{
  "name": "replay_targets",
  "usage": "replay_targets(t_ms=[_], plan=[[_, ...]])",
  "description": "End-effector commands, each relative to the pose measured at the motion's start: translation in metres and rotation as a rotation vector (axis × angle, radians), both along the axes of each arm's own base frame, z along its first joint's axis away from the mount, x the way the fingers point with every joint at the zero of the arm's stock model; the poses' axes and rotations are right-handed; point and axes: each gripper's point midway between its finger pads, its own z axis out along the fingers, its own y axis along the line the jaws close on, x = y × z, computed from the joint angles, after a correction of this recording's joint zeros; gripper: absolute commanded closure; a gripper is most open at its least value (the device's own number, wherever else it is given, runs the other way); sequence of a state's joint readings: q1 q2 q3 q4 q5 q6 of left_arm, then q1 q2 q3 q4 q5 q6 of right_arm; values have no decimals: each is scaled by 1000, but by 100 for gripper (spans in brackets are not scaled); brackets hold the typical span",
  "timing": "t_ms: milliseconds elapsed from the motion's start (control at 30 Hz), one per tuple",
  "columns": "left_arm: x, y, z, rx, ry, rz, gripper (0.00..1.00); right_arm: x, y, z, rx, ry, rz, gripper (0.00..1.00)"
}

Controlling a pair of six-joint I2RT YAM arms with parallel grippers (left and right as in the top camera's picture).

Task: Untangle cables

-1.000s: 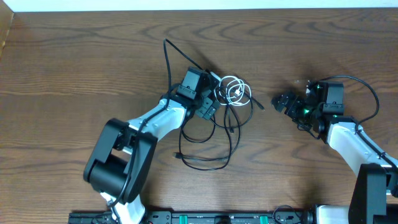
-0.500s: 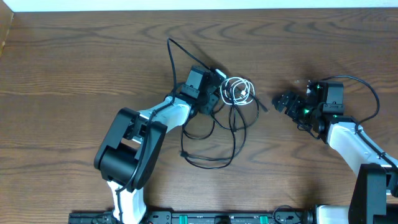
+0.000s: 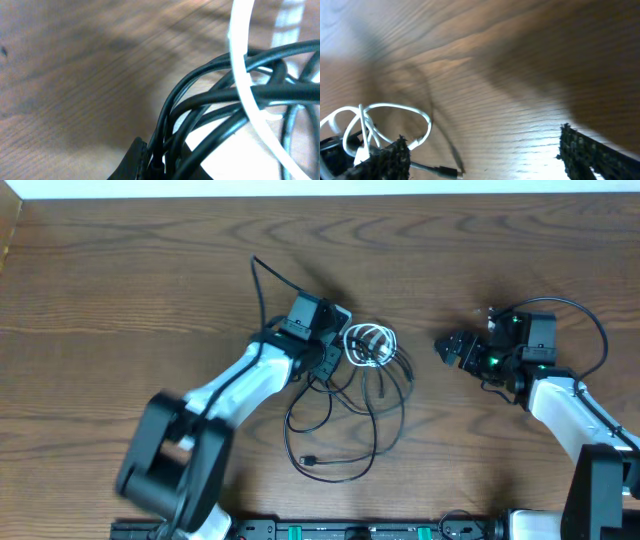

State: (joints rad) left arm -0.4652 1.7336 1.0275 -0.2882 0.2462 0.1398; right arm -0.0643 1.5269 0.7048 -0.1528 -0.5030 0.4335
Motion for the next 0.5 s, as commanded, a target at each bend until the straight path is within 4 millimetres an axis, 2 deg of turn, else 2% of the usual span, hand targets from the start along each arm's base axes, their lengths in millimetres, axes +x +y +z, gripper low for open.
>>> replay_targets(t_ms=[0, 100, 200, 267, 333, 467], plan=[[-29, -35, 85, -257, -75, -211, 93, 0, 19, 46, 152, -138, 143, 2], [-55, -46, 120, -367, -96, -335, 93, -11, 35, 72, 264, -225, 279, 3], [-71, -47, 137, -402, -117, -405, 93, -28, 54, 92, 368, -300, 434, 17], [-75, -45, 136, -388, -112, -421, 93, -41, 67, 105, 449, -339, 531, 25], [-78, -43, 127, -375, -78, -423, 93, -51, 73, 118, 509, -388, 602, 26], [-76, -44, 115, -363, -48, -422, 93, -57, 76, 129, 562, -430, 653, 27]])
